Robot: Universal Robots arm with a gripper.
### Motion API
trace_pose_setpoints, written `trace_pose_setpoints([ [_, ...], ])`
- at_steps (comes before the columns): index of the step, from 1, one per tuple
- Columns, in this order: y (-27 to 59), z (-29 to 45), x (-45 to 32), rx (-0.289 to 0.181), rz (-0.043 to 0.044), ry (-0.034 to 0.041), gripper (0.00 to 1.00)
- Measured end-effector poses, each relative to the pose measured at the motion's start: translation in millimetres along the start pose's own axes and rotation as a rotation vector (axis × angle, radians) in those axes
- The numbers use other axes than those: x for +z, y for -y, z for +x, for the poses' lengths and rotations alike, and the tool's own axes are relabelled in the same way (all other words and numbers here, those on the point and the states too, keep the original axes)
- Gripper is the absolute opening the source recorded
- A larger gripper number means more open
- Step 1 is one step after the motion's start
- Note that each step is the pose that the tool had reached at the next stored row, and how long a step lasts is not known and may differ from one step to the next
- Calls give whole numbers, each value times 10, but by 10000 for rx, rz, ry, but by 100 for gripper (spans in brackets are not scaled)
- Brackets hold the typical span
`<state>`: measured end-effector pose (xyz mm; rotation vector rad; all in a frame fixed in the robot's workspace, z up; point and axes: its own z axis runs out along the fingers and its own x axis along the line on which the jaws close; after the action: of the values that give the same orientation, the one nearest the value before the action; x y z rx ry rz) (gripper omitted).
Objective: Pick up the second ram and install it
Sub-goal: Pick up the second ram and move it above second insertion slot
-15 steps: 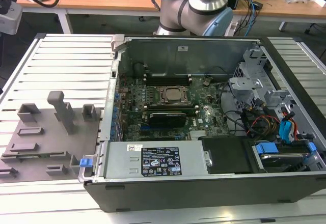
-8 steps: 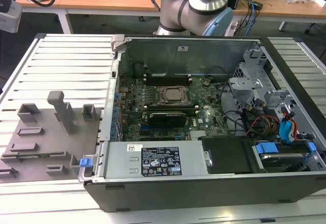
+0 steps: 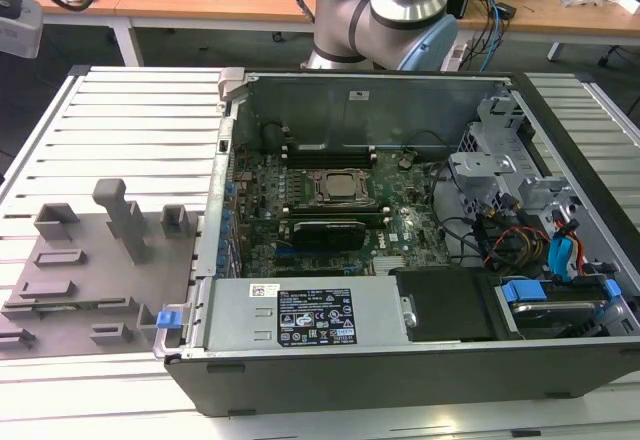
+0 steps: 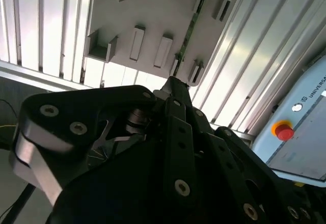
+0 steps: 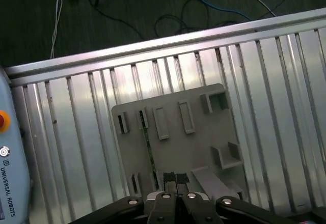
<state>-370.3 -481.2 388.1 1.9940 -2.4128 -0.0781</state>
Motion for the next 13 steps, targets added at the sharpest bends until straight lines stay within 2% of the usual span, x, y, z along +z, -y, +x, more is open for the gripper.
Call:
trace_pose_setpoints([
  [5,1,0,0,-711,-16,-32,11],
  [13,1,0,0,-1491,-36,-68,11],
])
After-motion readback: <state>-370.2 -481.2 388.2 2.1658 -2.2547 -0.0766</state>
